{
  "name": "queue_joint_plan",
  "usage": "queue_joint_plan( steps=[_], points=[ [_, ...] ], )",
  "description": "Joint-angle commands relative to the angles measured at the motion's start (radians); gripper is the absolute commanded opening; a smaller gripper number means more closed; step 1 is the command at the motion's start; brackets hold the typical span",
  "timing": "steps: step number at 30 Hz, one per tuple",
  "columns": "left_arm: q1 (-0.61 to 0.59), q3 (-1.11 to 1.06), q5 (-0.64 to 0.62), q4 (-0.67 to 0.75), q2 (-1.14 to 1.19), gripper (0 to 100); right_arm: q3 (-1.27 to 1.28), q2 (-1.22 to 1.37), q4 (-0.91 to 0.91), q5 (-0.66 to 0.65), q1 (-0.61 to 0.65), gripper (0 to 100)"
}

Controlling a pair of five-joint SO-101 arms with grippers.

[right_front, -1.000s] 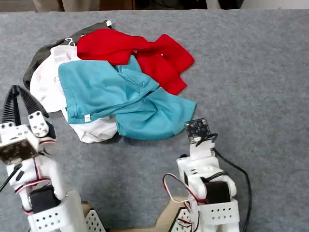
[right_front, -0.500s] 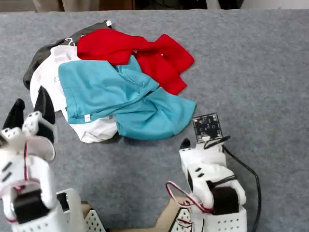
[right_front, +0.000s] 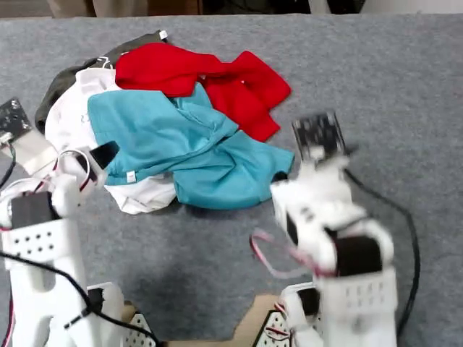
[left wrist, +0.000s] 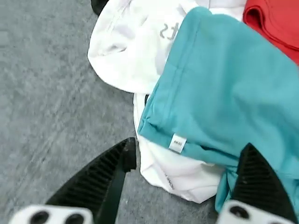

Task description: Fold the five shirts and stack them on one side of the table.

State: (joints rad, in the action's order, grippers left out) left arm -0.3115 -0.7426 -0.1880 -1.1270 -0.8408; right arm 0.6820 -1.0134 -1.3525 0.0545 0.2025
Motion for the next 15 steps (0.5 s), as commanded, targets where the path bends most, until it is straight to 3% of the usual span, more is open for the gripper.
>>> queue_joint_plan(
  steps=[1, 3, 8, 12, 15],
  points=[
    [-0.018, 0.005, -0.011, 0.112, 0.054, 37, -0.274, 0.338, -0.109, 0.005, 0.018, 19.7],
    [-0.023, -0.044, -0.032, 0.207, 0.084, 37, -0.371, 0.49, -0.146, 0.003, 0.018, 25.4],
    [0.023, -0.238, -0.226, 0.437, 0.176, 37, -0.621, 0.828, -0.12, 0.005, 0.039, 40.4],
    [0.026, -0.354, -0.226, 0.677, 0.252, 37, -0.874, 1.078, -0.15, 0.011, 0.148, 42.2],
    [0.044, -0.341, -0.229, 0.712, 0.298, 37, -1.081, 1.251, -0.19, 0.012, 0.251, 42.2]
  ],
)
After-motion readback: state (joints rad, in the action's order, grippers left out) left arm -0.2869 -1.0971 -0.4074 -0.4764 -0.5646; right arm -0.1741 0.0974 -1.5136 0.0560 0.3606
